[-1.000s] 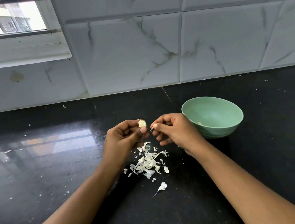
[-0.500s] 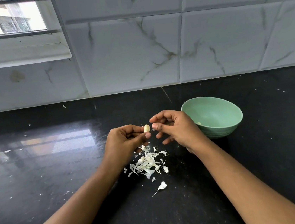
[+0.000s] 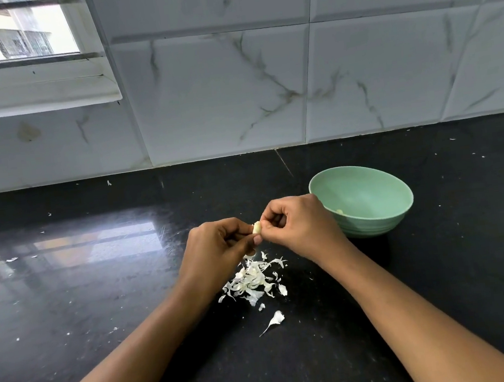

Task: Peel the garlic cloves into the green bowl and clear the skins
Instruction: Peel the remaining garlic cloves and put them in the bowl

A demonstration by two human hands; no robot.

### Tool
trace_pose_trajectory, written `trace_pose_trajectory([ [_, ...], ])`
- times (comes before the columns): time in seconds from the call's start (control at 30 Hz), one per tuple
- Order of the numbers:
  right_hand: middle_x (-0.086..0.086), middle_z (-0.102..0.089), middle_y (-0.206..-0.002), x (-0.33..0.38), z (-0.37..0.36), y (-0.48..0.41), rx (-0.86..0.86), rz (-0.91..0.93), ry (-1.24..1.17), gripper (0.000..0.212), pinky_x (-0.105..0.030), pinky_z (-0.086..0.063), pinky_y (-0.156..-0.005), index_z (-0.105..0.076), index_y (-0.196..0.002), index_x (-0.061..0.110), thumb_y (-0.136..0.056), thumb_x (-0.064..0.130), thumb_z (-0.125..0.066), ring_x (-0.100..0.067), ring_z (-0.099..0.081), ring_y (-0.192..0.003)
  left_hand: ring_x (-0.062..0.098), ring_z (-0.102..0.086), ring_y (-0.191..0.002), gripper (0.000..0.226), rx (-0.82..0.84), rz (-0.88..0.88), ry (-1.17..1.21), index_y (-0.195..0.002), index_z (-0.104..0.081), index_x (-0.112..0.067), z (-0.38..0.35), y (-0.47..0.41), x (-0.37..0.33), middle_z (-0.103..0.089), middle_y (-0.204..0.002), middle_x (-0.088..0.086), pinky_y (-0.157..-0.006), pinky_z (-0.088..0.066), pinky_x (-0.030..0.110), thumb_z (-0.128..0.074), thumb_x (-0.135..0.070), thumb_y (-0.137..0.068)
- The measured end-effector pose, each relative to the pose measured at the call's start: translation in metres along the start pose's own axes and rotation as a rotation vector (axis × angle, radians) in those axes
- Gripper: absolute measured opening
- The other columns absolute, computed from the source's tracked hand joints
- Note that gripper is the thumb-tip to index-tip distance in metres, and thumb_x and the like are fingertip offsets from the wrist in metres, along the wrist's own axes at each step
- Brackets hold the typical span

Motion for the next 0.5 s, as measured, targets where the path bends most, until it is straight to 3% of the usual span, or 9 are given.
trace_pose_trajectory([
  [0.1,0.019,-0.052,-0.051,-0.002,0.000,0.000,-0.022,0.001,-0.033,0.012,-0.014,-0.041,-0.052,-0.064,-0.063,0.021,-0.071,0.019,-0.073,-0.001,-0.055,-0.055,0.027,-0.069,-0.063,0.010,0.014,0.001,0.043,-0.073,-0.071,-0.028,0.000,-0.001,0.001,-0.071,-0.063,-0.004,-0.061,-0.056,0.041,-0.078,-0.022,-0.077],
  [0.2,0.010,-0.055,-0.051,-0.014,-0.006,0.000,0.018,-0.162,-0.238,0.017,-0.024,-0.050,-0.050,-0.061,-0.064,0.021,-0.076,0.013,-0.069,-0.007,-0.056,-0.046,0.029,-0.068,-0.062,0.010,0.049,0.032,0.179,-0.075,-0.072,-0.026,-0.001,-0.001,0.002,-0.071,-0.064,0.003,-0.064,-0.055,0.047,-0.076,-0.017,-0.078],
  [0.27,0.003,-0.056,-0.055,-0.021,-0.015,0.001,0.058,-0.282,-0.484,0.016,-0.030,-0.053,-0.049,-0.063,-0.068,0.015,-0.082,0.008,-0.066,-0.008,-0.053,-0.046,0.020,-0.067,-0.059,0.006,0.084,0.093,0.312,-0.078,-0.071,-0.018,-0.003,-0.001,0.004,-0.071,-0.065,0.007,-0.060,-0.053,0.040,-0.073,-0.012,-0.079],
  [0.37,-0.001,-0.062,-0.066,-0.020,-0.014,0.000,0.100,-0.311,-0.705,0.005,-0.026,-0.054,-0.049,-0.068,-0.083,0.009,-0.087,0.007,-0.065,-0.008,-0.058,-0.055,0.015,-0.068,-0.059,0.002,0.130,0.178,0.448,-0.079,-0.070,-0.012,-0.008,-0.002,0.006,-0.070,-0.066,0.004,-0.055,-0.052,0.027,-0.068,-0.011,-0.081],
  [0.5,-0.004,-0.068,-0.080,-0.012,-0.009,-0.001,0.230,-0.205,-0.746,0.020,-0.024,-0.056,-0.057,-0.068,-0.102,0.012,-0.084,0.005,-0.067,-0.010,-0.065,-0.070,0.011,-0.063,-0.053,0.006,0.157,0.236,0.539,-0.083,-0.069,-0.009,-0.010,-0.001,0.007,-0.066,-0.063,0.000,-0.050,-0.052,0.020,-0.063,-0.012,-0.084],
])
Point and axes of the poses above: each hand's wrist, its own y-axis away from the middle knuckle, its own z-axis out of the back of the hand, x = y × z, the point moved 7 cm from there along -y, towards the middle knuckle
